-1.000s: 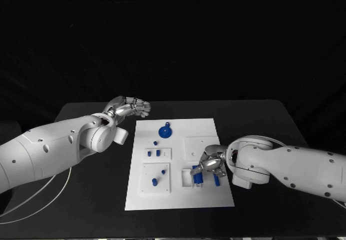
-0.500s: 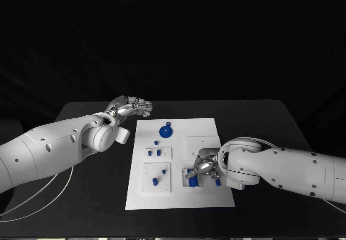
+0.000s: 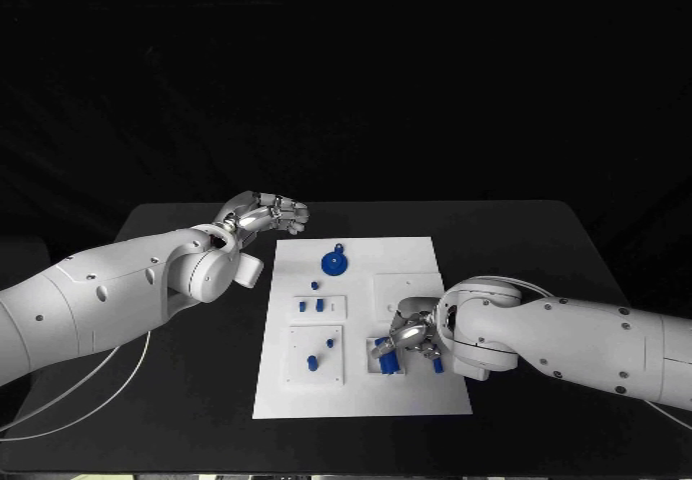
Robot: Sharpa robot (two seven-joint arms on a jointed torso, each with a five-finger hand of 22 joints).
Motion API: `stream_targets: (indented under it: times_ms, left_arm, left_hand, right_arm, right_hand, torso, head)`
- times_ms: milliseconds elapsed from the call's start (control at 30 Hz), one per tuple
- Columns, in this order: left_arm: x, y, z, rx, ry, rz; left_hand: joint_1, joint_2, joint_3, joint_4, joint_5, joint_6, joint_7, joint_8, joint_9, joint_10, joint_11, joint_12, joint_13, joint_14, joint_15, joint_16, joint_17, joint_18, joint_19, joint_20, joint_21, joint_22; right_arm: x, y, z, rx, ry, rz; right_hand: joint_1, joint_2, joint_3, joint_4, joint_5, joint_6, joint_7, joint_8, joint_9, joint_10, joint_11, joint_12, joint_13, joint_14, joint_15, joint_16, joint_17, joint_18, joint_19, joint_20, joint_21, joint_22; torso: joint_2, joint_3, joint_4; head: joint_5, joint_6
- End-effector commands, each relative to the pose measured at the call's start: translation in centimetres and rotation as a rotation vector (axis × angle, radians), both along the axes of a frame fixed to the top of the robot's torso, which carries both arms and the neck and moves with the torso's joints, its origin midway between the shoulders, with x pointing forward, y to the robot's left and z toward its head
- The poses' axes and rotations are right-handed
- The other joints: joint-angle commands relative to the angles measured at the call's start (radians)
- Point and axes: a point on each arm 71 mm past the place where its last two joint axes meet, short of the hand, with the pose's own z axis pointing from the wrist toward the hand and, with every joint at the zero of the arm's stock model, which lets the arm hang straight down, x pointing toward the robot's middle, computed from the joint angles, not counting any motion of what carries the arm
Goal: Assemble the parts on the task board
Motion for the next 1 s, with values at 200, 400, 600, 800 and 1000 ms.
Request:
stream_targets:
  times_ms: [200,400,600,800,1000]
  left_arm:
    - [-0.04,-0.29,0.16,-0.009,-0.003,-0.014]
    - [-0.07,-0.34,0.12,-0.006,0.003,-0.011]
    - [-0.08,-0.34,0.12,-0.006,0.003,-0.011]
    - [-0.07,-0.31,0.12,-0.005,0.003,-0.01]
    - [-0.07,-0.3,0.12,-0.005,0.003,-0.01]
  left_hand:
    - [-0.008,0.001,-0.004,0.002,0.0,-0.006,-0.002,0.003,-0.002,-0.009,0.0,-0.001,-0.002,0.002,0.005,-0.007,0.001,-0.004,0.0,0.003,-0.005,0.001]
    - [-0.008,0.001,-0.003,0.002,0.0,-0.006,-0.002,0.003,-0.002,-0.009,0.0,-0.001,-0.002,0.002,0.005,-0.008,0.002,-0.004,0.0,0.003,-0.005,0.002]
    - [-0.007,0.002,-0.003,0.001,0.0,-0.006,-0.002,0.003,-0.002,-0.009,0.0,-0.001,-0.002,0.003,0.005,-0.008,0.002,-0.004,0.0,0.002,-0.005,0.002]
    - [-0.007,0.001,-0.003,0.001,0.0,-0.006,-0.002,0.003,-0.002,-0.009,0.0,-0.001,-0.002,0.003,0.005,-0.008,0.003,-0.004,0.0,0.002,-0.005,0.003]
    - [-0.007,0.001,-0.003,0.002,0.0,-0.007,-0.002,0.003,-0.002,-0.009,0.0,-0.001,-0.002,0.003,0.005,-0.008,0.003,-0.004,0.001,0.003,-0.005,0.003]
  right_arm:
    - [-0.23,0.1,-0.62,-0.021,0.023,0.017]
    - [-0.33,0.29,-0.95,-0.018,0.023,0.016]
    - [-0.25,0.23,-0.96,-0.019,0.011,0.011]
    - [-0.27,0.3,-0.93,-0.016,0.007,0.014]
    - [-0.39,0.19,-0.84,-0.009,0.0,0.025]
  right_hand:
    - [-0.025,-0.006,0.003,0.01,-0.001,0.007,0.001,-0.005,-0.001,-0.002,-0.003,-0.008,-0.002,0.0,-0.006,-0.006,0.002,0.1,-0.004,0.003,0.006,0.014]
    - [-0.078,0.02,-0.074,-0.004,-0.001,0.004,0.0,-0.009,0.003,-0.006,-0.004,-0.013,0.002,-0.002,-0.006,-0.008,0.008,0.1,-0.011,0.001,0.009,0.016]
    - [-0.109,0.043,-0.156,-0.052,-0.001,0.001,-0.001,-0.013,0.006,-0.014,-0.005,-0.021,0.003,-0.005,-0.008,-0.013,0.012,0.1,-0.023,-0.005,0.006,0.015]
    - [-0.143,0.07,-0.227,-0.101,-0.001,0.002,-0.003,-0.019,0.008,-0.018,-0.007,-0.028,0.006,-0.007,-0.01,-0.017,0.017,0.1,-0.032,-0.013,0.003,0.014]
    - [-0.157,0.082,-0.254,-0.129,-0.001,0.003,-0.004,-0.023,0.009,-0.018,-0.008,-0.031,0.009,-0.007,-0.011,-0.02,0.019,0.1,-0.034,-0.017,0.001,0.013]
  torso:
    - [0.001,0.0,0.0001]
    - [0.0,0.0002,-0.0006]
    - [-0.001,0.0007,-0.0006]
    - [-0.001,0.0011,-0.0009]
    - [-0.001,0.0012,-0.0011]
  head:
    - [0.004,-0.004]
    - [0.007,-0.007]
    - [0.01,-0.008]
    - [0.013,-0.009]
    - [0.015,-0.008]
